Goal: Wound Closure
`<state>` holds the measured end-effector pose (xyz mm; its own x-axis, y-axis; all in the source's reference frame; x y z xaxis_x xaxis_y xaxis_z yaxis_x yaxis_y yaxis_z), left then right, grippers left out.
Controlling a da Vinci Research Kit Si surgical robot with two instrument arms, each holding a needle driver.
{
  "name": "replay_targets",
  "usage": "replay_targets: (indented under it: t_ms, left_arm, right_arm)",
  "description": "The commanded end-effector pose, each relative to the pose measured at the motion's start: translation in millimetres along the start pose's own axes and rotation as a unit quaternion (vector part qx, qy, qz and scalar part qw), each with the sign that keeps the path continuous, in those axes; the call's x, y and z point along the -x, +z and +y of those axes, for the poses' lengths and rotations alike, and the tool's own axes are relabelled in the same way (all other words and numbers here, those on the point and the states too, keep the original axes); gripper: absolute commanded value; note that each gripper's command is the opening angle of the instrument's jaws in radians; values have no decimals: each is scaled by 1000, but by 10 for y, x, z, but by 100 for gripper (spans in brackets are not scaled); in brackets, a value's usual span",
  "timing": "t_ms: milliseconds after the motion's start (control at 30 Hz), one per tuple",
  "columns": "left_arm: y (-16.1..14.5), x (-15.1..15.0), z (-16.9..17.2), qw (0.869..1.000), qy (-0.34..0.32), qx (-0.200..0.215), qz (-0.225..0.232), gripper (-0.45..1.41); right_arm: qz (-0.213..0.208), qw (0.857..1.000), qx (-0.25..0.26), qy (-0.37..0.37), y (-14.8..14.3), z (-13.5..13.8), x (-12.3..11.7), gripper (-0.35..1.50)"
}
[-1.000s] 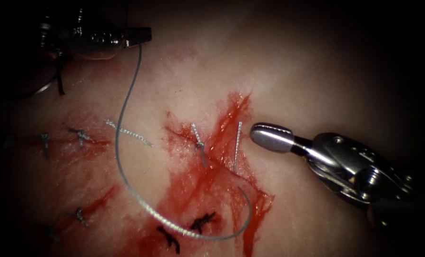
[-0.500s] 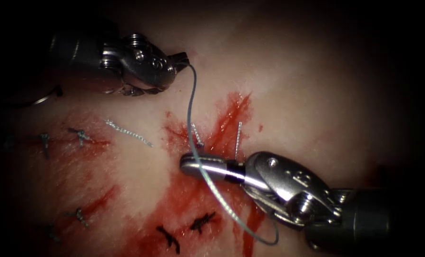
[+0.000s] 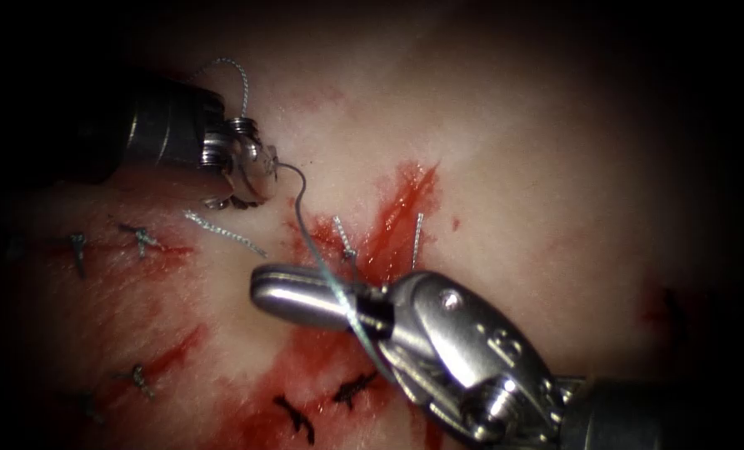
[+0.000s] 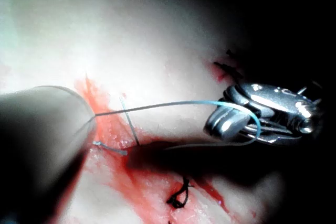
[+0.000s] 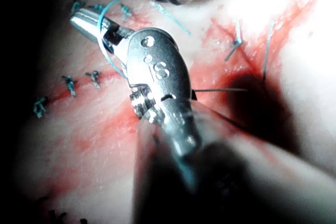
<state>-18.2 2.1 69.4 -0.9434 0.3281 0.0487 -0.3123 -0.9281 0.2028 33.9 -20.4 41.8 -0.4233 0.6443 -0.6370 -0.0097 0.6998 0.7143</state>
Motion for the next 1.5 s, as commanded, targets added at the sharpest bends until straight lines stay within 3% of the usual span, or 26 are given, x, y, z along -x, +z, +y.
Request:
replay_targets:
  t_ms: [33,133,200,333,567,700,867,933,1000,1133,1267,1367,1500]
  left_arm:
    - [5,-4,7,1000,2,4,-3,-45]
    - [2,1,17,999,25,18,-16,-45]
    - [-15,12,23,998,45,39,-23,-45]
    - [-48,13,28,996,68,59,-17,-45]
    - [-93,-7,52,989,131,71,-17,-45]
    - [-101,-15,63,986,148,72,-14,-45]
    - [-117,-17,66,979,187,77,-3,-45]
    - [-131,-17,54,977,203,64,16,-45]
    - [-138,-19,47,977,204,59,25,-45]
    - [-153,-23,19,977,198,43,62,-45]
    - [-166,-24,-5,974,198,28,106,-45]
    - [-174,-32,-20,972,159,41,169,-45]
    - [-179,-40,-29,966,163,33,195,-45]
  right_arm:
    - [4,1000,3,1,8,2,5,-35]
    - [16,999,30,-33,7,7,1,-35]
    - [33,988,111,-102,4,12,-8,-35]
    - [3,973,177,-150,-3,24,-16,-35]
    - [4,952,250,-176,-11,45,-20,-35]
    - [-2,946,266,-184,-12,50,-20,-35]
    - [-44,941,275,-190,-18,57,-21,-35]
    - [-89,944,257,-185,-25,66,-19,-35]
    - [-105,947,244,-182,-27,69,-17,-35]
    - [-192,950,145,-202,-38,81,-1,-35]
    - [-284,933,60,-212,-51,91,23,-35]
    - [-362,905,-13,-223,-62,95,55,-35]
    - [-380,895,-56,-226,-62,92,69,-35]
